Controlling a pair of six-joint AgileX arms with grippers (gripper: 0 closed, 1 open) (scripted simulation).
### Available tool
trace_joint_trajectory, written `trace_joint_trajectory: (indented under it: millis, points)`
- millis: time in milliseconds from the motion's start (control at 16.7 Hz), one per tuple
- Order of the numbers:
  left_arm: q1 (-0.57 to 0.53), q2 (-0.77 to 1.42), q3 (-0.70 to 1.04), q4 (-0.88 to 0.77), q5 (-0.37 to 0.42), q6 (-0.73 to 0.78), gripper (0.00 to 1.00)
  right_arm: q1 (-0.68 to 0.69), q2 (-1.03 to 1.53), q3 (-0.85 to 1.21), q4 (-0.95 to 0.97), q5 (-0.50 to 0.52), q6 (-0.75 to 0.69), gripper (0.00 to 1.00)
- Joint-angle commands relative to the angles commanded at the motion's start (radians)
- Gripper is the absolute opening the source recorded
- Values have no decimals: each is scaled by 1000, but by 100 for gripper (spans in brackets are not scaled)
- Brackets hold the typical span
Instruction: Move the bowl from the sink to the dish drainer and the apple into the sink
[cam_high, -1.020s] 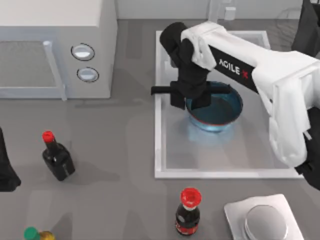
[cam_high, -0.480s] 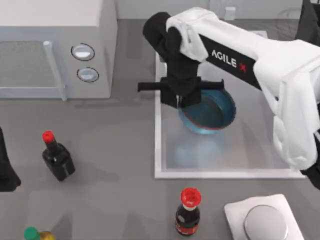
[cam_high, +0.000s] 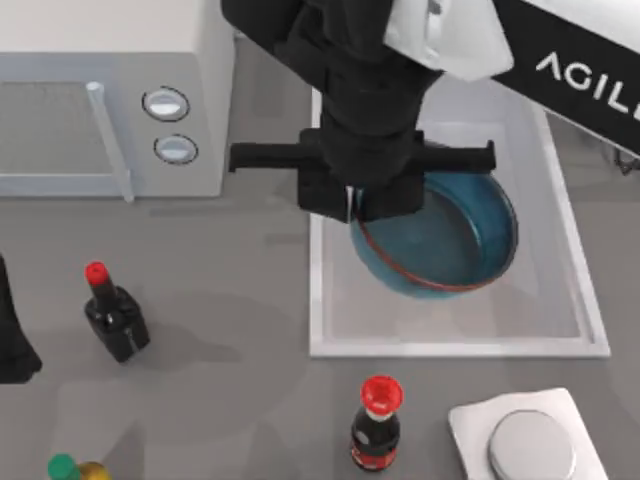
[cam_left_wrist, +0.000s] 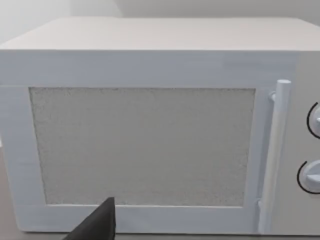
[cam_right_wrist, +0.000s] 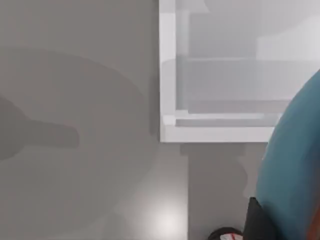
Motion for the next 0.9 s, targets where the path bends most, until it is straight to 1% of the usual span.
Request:
trace_joint_trajectory:
  millis: [240,420,720,900]
  points:
    - [0,0,0,0,0,0,100,111,-239,-141,-121,13,109,0]
    - [0,0,0,0,0,0,100,151,-308,-193,-163,17,146,0]
    - [0,0,0,0,0,0,100,147,-309,-192,-162,16,146,0]
    - [0,0,0,0,0,0,100,86,-334,-197,-97,-7,101,0]
